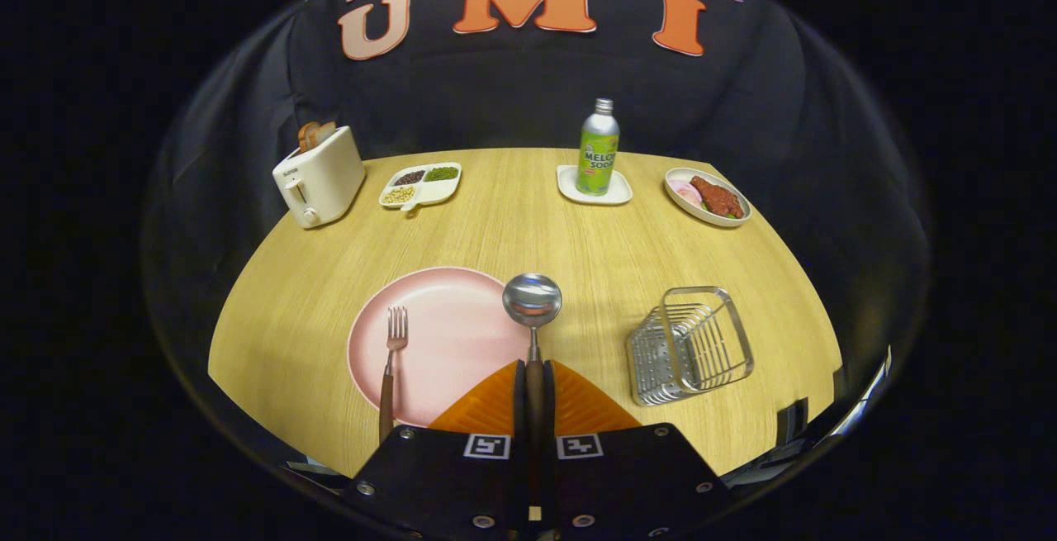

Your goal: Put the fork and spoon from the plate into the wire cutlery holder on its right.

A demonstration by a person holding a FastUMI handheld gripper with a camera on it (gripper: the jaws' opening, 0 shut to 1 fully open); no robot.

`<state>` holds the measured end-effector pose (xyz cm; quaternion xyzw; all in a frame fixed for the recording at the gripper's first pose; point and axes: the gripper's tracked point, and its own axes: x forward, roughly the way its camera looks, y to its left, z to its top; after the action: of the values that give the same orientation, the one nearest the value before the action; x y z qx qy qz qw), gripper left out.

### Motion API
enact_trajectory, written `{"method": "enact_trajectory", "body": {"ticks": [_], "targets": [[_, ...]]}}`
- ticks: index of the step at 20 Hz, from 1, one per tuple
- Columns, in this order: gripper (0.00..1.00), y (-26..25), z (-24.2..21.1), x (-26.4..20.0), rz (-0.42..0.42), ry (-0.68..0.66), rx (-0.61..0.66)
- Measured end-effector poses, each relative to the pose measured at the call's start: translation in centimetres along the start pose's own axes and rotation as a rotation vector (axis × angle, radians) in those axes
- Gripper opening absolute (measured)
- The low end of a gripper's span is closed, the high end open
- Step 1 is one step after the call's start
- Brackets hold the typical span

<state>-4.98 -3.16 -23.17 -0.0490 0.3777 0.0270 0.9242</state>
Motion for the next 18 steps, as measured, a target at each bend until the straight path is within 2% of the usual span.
{"method": "enact_trajectory", "body": {"ticks": [4,11,18], "targets": [[0.06,-5.3,1.0,-2.2,-0.076,0.016,-0.066],[0.06,-11.2,-0.2,-3.5,-0.121,0.159,-0.079],[0.06,-12.4,-0.3,-1.5,-0.074,0.305,-0.072]]}}
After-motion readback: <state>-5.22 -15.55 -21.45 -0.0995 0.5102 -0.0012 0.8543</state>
